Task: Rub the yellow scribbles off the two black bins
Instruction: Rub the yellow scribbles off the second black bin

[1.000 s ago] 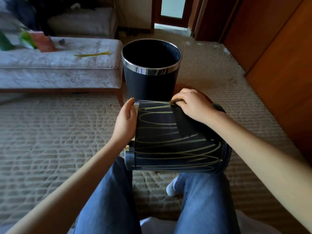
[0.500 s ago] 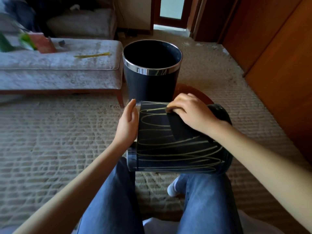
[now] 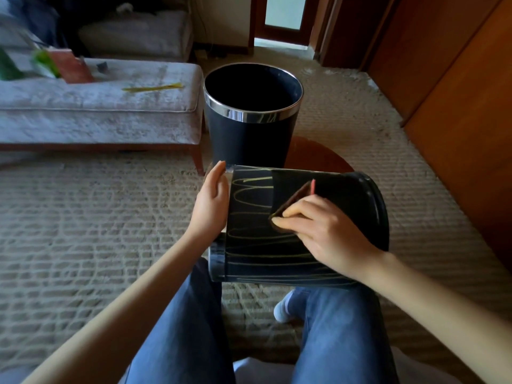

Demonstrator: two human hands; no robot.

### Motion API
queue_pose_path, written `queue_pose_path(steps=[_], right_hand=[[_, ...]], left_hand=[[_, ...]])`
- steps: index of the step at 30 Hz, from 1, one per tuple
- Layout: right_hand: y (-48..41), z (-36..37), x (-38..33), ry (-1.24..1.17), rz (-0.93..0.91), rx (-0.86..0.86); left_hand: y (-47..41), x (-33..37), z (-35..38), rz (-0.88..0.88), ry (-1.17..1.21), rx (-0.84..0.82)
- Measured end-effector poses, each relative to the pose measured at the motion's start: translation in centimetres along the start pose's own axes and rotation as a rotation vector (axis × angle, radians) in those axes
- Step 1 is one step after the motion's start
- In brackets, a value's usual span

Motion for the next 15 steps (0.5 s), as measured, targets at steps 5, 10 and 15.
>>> queue_pose_path(steps=[5,10,15], right_hand=[[-6.2,1.3,2.6,-0.063,0.156,-0.071],[-10.6,2.8,5.0,-0.050,0.308,-0.161],[-3.5,0.6,1.1,-0.120,0.155,-0.029]], left_hand=[[0.8,0.1,-0.1,0.018,0.012,-0.001],[1.5,0.1,-0.2,0.032,-0.005,-0.007],[0.8,-0.2,-0.1,0.020,0.016,0.004]])
Point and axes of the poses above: each hand's wrist, its own y-axis away from the middle knuckle, its own z-axis out of the palm, x = y × z, the point moved 7 cm from there along -y, towards the middle knuckle, and after that the axes turned 10 degrees about z, right-handed, at the moved point
